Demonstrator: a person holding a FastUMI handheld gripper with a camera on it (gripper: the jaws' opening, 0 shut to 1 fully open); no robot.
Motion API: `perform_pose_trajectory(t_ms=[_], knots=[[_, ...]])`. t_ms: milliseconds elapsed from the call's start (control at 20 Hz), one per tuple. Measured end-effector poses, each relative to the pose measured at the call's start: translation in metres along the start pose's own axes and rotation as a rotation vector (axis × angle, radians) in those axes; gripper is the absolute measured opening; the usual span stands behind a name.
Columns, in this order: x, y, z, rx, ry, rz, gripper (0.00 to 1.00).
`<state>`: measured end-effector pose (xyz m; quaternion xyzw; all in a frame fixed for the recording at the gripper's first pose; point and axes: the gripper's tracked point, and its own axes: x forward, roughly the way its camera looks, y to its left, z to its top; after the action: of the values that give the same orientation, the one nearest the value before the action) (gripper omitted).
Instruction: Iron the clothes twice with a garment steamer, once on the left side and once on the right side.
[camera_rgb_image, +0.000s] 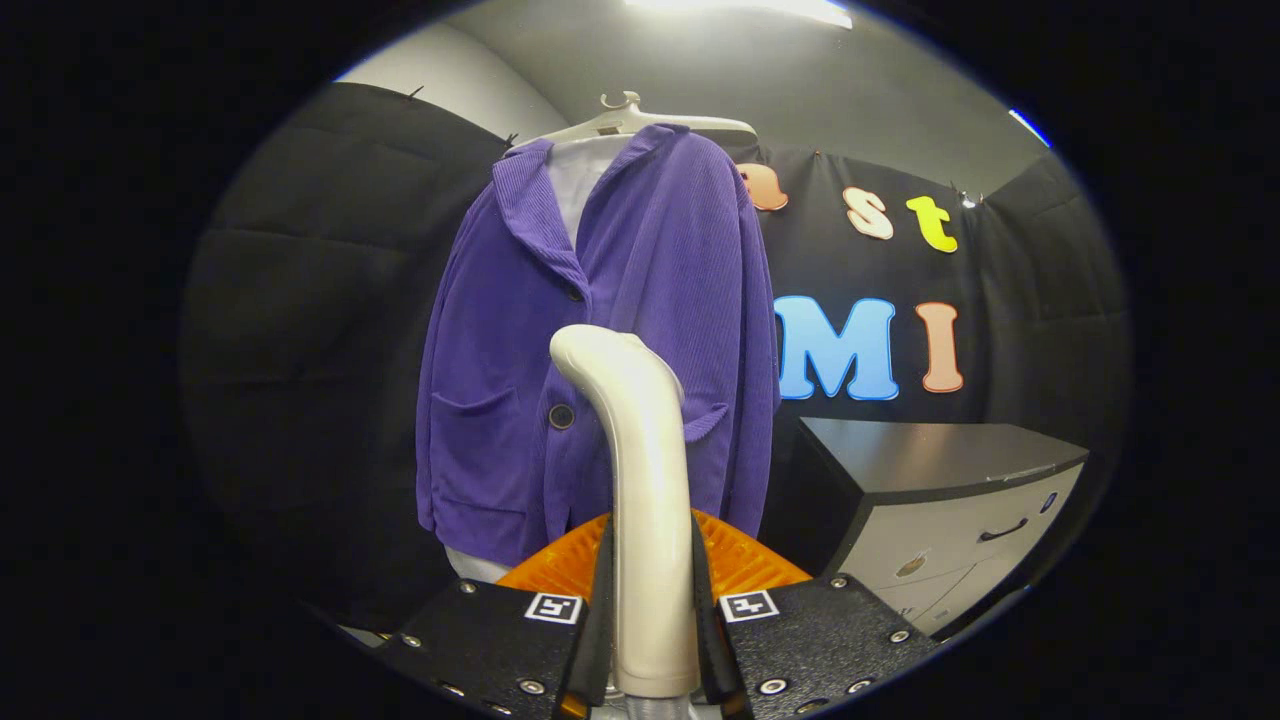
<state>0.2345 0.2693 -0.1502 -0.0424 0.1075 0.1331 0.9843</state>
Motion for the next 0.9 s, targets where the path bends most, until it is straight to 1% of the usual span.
perform_pose_trajectory(t_ms=[100, 450, 600, 750, 900], knots=[[-0.003, -0.002, -0.014, 0.003, 0.025, -0.001, 0.36], [-0.014, -0.008, -0.033, -0.014, 0.042, -0.006, 0.36], [-0.021, -0.008, -0.057, -0.012, 0.092, -0.002, 0.36], [-0.025, -0.006, -0.092, 0.009, 0.186, 0.018, 0.36], [-0.034, -0.01, -0.114, -0.009, 0.229, 0.008, 0.36]])
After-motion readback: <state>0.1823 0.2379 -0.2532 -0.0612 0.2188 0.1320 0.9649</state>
